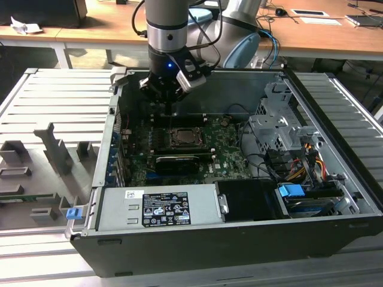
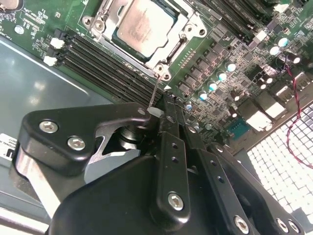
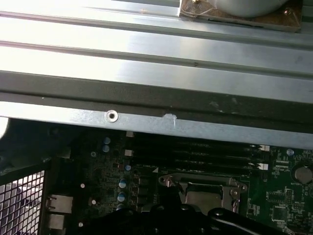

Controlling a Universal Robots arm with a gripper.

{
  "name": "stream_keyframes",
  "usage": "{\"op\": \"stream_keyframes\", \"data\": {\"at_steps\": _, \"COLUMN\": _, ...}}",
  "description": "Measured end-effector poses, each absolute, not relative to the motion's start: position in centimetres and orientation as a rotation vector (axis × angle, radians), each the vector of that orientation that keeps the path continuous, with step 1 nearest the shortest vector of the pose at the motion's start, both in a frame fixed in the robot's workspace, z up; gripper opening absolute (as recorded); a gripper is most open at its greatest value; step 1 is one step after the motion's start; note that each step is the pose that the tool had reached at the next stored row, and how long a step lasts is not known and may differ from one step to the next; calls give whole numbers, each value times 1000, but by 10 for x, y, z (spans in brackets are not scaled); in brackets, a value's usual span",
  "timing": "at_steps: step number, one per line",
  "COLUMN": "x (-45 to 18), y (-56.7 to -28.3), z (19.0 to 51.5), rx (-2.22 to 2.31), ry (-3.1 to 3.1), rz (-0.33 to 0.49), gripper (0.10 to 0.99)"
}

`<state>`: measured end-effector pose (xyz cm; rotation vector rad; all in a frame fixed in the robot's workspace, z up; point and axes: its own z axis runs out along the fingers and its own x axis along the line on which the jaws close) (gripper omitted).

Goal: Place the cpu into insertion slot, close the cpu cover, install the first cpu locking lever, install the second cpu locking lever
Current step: 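Install the first cpu locking lever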

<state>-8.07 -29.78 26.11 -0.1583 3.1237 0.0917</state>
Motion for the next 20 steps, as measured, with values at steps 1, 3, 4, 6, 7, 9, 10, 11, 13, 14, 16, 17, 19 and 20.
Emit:
{"op": "stream_keyframes", "data": {"at_steps": 1, "x": -80, "y": -298, "z": 261, "rx": -158, "ry": 3124, "rz": 92, "gripper": 106}}
{"op": "stream_keyframes", "data": {"at_steps": 3, "x": -79, "y": -298, "z": 261, "rx": -158, "ry": 3124, "rz": 92, "gripper": 106}}
{"op": "stream_keyframes", "data": {"at_steps": 4, "x": -74, "y": -298, "z": 261, "rx": -158, "ry": 3124, "rz": 92, "gripper": 106}}
{"op": "stream_keyframes", "data": {"at_steps": 6, "x": -72, "y": -298, "z": 260, "rx": -157, "ry": 3124, "rz": 92, "gripper": 106}}
{"op": "stream_keyframes", "data": {"at_steps": 7, "x": -71, "y": -298, "z": 260, "rx": -155, "ry": 3123, "rz": 100, "gripper": 106}}
{"op": "stream_keyframes", "data": {"at_steps": 9, "x": -69, "y": -298, "z": 258, "rx": -147, "ry": 3121, "rz": 132, "gripper": 106}}
{"op": "stream_keyframes", "data": {"at_steps": 10, "x": -68, "y": -298, "z": 257, "rx": -140, "ry": 3121, "rz": 134, "gripper": 106}}
{"op": "stream_keyframes", "data": {"at_steps": 11, "x": -68, "y": -298, "z": 256, "rx": -133, "ry": 3121, "rz": 134, "gripper": 106}}
{"op": "stream_keyframes", "data": {"at_steps": 13, "x": -68, "y": -298, "z": 250, "rx": -128, "ry": 3121, "rz": 134, "gripper": 106}}
{"op": "stream_keyframes", "data": {"at_steps": 14, "x": -68, "y": -298, "z": 249, "rx": -128, "ry": 3121, "rz": 134, "gripper": 106}}
{"op": "stream_keyframes", "data": {"at_steps": 16, "x": -68, "y": -298, "z": 247, "rx": -128, "ry": 3121, "rz": 134, "gripper": 106}}
{"op": "stream_keyframes", "data": {"at_steps": 17, "x": -68, "y": -298, "z": 246, "rx": -128, "ry": 3121, "rz": 134, "gripper": 106}}
{"op": "stream_keyframes", "data": {"at_steps": 19, "x": -68, "y": -298, "z": 245, "rx": -127, "ry": 3121, "rz": 134, "gripper": 106}}
{"op": "stream_keyframes", "data": {"at_steps": 20, "x": -68, "y": -298, "z": 245, "rx": -127, "ry": 3121, "rz": 134, "gripper": 106}}
